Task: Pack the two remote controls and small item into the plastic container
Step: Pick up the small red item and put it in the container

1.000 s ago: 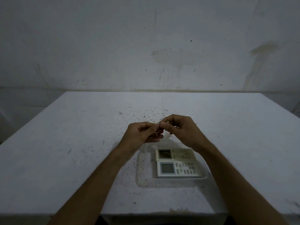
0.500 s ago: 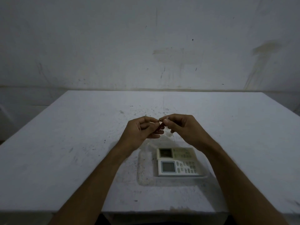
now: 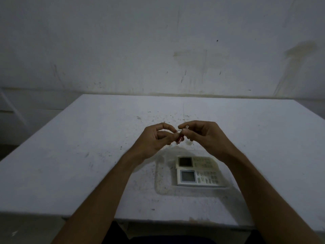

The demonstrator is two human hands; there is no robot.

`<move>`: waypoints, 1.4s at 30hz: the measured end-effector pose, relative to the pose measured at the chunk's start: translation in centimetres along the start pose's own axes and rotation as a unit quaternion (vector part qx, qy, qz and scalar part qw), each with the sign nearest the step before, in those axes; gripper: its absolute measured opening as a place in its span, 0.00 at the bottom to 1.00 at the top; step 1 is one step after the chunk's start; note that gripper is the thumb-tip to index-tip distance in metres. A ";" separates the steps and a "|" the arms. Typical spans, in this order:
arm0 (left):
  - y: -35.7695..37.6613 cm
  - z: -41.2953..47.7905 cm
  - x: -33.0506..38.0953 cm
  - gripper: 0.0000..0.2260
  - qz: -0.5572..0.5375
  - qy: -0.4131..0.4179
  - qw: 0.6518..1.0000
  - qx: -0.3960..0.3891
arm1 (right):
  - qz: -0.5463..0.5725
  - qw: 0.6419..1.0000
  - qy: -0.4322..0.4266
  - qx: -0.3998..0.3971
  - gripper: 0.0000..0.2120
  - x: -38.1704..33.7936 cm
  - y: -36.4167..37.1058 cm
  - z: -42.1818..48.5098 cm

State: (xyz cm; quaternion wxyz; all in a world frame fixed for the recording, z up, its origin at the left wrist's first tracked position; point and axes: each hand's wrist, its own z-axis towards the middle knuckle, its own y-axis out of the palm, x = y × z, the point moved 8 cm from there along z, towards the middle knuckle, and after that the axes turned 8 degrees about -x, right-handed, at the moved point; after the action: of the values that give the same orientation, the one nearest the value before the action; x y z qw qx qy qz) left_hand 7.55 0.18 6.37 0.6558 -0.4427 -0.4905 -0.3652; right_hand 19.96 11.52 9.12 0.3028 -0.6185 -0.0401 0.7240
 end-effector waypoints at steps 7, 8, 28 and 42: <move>1.2 -1.8 -1.7 0.40 0.185 -0.091 0.961 -0.186 | -0.172 0.982 0.033 -0.069 0.08 0.0 2.0 0.1; 1.5 -2.3 -2.4 0.45 0.207 -0.108 0.950 -0.208 | -0.217 0.972 0.038 -0.088 0.09 -0.1 2.7 0.1; 2.6 -3.8 -2.9 0.46 0.273 -0.120 0.920 -0.254 | -0.341 0.928 0.000 -0.151 0.11 -1.0 6.6 -2.1; 2.4 -3.8 -3.3 0.51 0.268 -0.125 0.927 -0.231 | -0.431 0.893 0.040 -0.126 0.12 -1.4 7.3 -2.4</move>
State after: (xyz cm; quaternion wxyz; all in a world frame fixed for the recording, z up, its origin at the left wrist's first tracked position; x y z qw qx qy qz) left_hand 10.07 -2.42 2.14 0.5423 -0.7388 -0.3334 -0.2212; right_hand 19.40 4.09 6.63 0.5061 -0.6019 -0.3813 0.4860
